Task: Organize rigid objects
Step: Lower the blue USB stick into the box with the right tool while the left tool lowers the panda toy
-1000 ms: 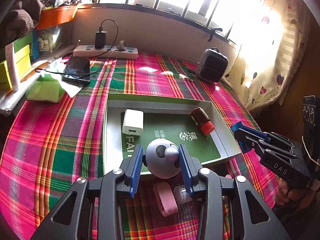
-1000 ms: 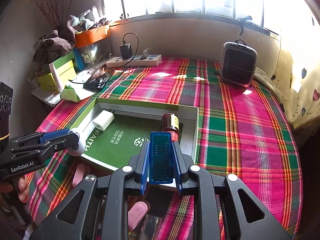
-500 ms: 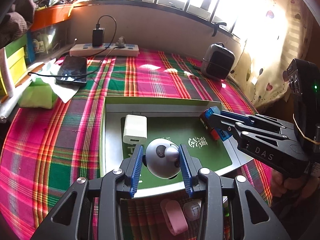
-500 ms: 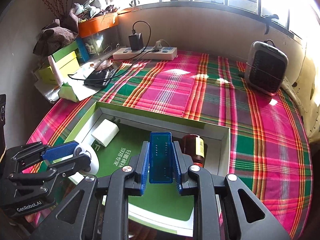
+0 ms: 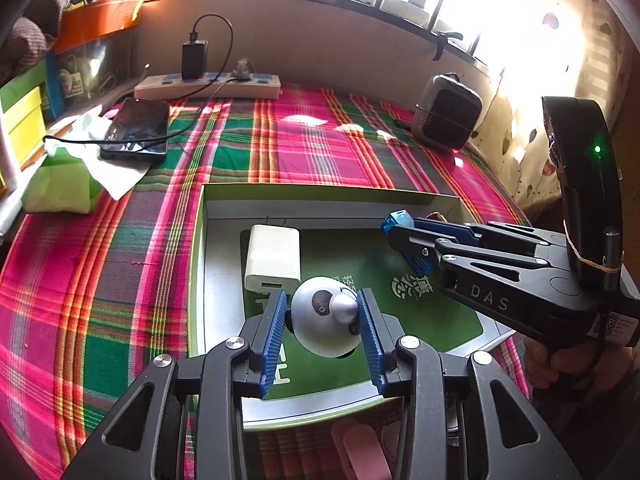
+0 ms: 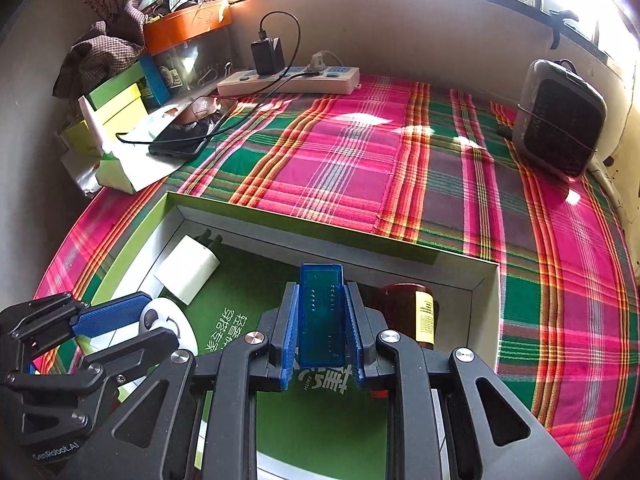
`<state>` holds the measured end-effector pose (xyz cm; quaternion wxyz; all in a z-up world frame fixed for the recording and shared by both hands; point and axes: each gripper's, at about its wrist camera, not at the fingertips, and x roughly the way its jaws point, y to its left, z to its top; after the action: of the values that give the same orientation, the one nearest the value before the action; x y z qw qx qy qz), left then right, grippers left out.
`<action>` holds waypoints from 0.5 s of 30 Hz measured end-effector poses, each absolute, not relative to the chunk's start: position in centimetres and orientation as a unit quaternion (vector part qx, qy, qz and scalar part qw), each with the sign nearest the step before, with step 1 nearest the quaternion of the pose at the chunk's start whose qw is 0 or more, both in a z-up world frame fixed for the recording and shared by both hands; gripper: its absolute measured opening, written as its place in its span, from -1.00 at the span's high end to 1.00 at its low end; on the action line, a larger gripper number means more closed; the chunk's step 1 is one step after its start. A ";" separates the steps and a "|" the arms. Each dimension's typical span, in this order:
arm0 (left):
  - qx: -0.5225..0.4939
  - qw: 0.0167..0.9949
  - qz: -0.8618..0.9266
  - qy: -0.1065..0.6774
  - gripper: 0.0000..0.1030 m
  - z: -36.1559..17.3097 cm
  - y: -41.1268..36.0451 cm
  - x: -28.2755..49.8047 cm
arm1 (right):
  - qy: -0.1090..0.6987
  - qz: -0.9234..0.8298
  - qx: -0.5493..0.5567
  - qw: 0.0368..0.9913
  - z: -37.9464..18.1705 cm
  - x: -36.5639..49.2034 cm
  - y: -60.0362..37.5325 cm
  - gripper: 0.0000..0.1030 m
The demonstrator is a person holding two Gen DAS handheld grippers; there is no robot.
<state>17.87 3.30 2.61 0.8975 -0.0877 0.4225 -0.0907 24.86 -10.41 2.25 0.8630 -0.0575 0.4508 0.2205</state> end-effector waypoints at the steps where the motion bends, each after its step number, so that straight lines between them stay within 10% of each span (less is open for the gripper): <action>1: -0.087 0.897 -0.091 0.424 0.32 2.5 3.3 17.9 | 0.452 0.220 -0.059 0.863 2.1 25.0 -10.3 0.55; 15: -0.083 0.896 -0.081 0.429 0.32 1.9 3.4 18.6 | 0.457 0.220 -0.060 0.860 1.2 25.8 -10.1 0.55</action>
<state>18.56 3.42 1.91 0.8960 -0.0834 0.4286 -0.0813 25.83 -10.05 1.24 0.8597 -0.0600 0.4571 0.2200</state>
